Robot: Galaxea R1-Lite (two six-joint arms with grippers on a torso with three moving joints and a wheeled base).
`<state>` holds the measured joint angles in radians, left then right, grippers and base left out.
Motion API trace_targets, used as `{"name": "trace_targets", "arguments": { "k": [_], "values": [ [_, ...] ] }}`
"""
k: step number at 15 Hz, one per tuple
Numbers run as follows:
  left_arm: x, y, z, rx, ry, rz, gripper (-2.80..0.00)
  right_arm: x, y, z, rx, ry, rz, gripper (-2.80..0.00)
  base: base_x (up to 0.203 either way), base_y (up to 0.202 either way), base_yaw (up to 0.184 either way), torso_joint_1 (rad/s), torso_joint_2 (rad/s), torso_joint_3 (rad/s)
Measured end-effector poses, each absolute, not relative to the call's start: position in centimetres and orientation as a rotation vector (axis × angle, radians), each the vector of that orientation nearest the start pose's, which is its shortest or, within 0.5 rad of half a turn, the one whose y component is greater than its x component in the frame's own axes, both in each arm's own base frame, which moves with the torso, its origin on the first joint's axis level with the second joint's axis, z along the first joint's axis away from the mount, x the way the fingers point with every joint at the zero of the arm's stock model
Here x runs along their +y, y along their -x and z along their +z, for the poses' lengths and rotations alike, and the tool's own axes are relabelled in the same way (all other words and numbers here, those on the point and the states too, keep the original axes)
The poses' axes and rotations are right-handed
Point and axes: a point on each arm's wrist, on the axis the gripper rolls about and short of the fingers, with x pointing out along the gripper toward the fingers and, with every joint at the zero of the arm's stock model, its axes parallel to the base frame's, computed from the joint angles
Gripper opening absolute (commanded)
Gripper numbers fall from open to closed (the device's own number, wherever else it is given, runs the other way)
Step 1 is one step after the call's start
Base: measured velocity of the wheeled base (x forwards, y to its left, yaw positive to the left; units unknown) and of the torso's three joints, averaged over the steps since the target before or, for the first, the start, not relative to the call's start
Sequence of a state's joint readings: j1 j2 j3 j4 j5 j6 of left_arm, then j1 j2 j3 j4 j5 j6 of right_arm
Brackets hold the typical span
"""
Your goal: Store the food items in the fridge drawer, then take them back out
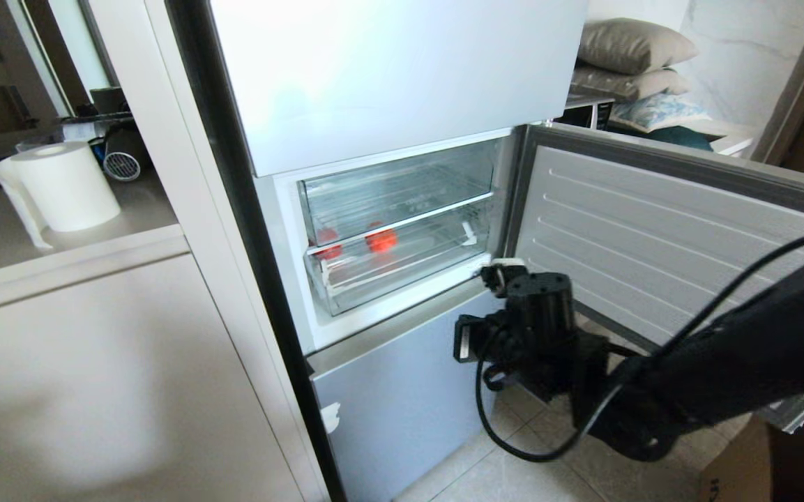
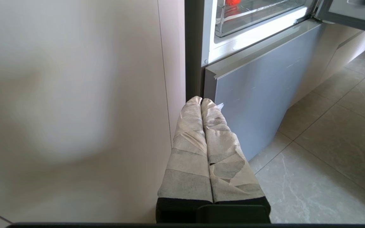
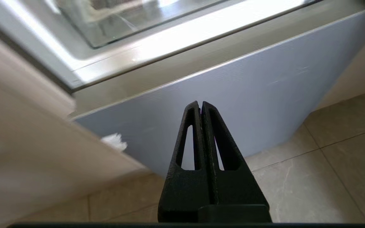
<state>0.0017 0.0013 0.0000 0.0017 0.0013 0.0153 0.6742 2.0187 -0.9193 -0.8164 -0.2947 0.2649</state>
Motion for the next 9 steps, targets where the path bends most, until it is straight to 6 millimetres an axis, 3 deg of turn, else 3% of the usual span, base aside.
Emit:
{"name": "trace_targets", "arguments": {
  "k": [5,7,9],
  "values": [
    [0.0,2.3,7.5,0.003,-0.015,0.002,-2.8,15.0,-19.7,19.3,0.169,-0.164,0.305,-2.8,0.0,0.0,0.0,0.0,0.0,0.0],
    [0.0,2.3,7.5,0.003,-0.015,0.002,-2.8,11.4,-15.8,20.8,0.116,-0.153,0.203,-2.8,0.0,0.0,0.0,0.0,0.0,0.0],
    [0.0,2.3,7.5,0.003,-0.015,0.002,-2.8,8.0,-12.2,21.1,0.076,-0.119,0.079,-2.8,0.0,0.0,0.0,0.0,0.0,0.0]
  ]
}}
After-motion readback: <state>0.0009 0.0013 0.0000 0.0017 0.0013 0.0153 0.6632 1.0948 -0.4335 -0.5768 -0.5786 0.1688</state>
